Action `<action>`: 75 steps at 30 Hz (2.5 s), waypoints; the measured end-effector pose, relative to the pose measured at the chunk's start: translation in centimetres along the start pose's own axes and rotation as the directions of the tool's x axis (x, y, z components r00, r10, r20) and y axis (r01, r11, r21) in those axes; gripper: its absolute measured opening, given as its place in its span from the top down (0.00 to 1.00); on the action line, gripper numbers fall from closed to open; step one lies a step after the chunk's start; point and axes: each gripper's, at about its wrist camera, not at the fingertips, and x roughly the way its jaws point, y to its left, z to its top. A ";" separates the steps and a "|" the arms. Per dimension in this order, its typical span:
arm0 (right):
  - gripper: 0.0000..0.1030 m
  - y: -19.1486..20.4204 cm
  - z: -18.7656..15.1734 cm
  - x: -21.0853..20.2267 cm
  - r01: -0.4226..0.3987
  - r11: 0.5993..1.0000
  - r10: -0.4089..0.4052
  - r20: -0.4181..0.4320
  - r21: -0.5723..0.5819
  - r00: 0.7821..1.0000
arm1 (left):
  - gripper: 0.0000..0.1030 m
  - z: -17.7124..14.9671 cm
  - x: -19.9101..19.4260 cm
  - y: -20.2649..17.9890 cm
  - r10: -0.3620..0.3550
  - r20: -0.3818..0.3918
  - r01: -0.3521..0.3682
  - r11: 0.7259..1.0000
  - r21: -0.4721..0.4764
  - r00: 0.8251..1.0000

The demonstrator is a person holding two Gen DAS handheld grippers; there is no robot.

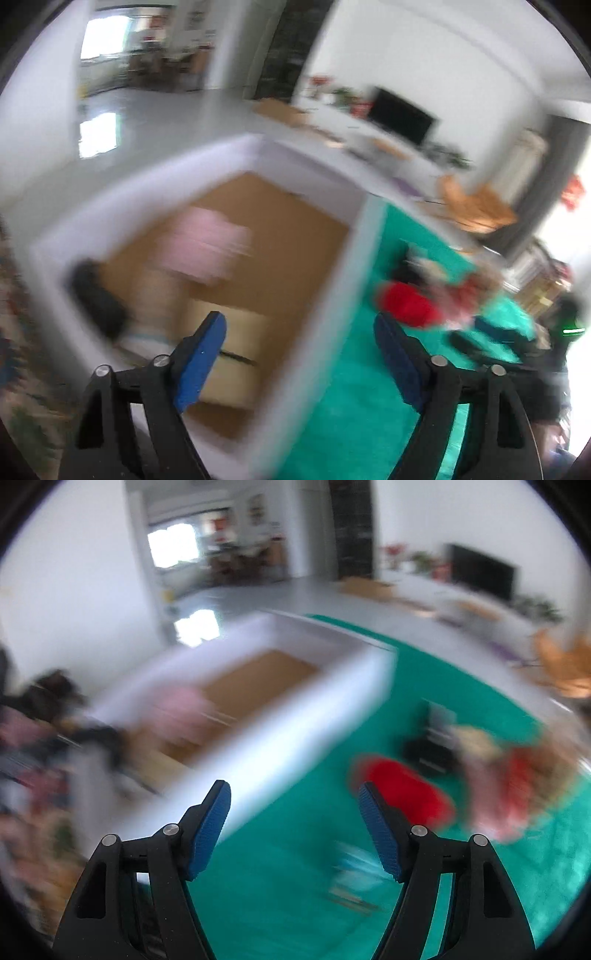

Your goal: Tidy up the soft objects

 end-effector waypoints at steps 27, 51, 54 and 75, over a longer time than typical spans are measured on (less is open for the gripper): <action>0.21 -22.2 -23.0 -6.6 0.414 0.824 -0.375 -0.177 0.387 0.910 | 0.07 -13.7 13.9 -15.8 0.007 -0.097 0.027 0.938 0.346 0.995; 0.20 -21.9 -23.0 -6.6 0.414 0.821 -0.372 -0.180 0.394 0.910 | 0.07 -15.1 14.9 -17.3 0.058 -0.131 0.005 0.900 0.436 0.990; 0.20 -21.9 -23.0 -6.6 0.413 0.821 -0.371 -0.180 0.395 0.911 | 0.07 -15.0 14.7 -17.2 0.056 -0.121 0.001 0.902 0.431 0.991; 0.18 -20.9 -16.1 -4.3 0.295 0.899 -0.256 -0.157 0.323 0.954 | 0.07 -12.7 13.5 -12.7 0.025 -0.068 -0.012 0.983 0.184 0.997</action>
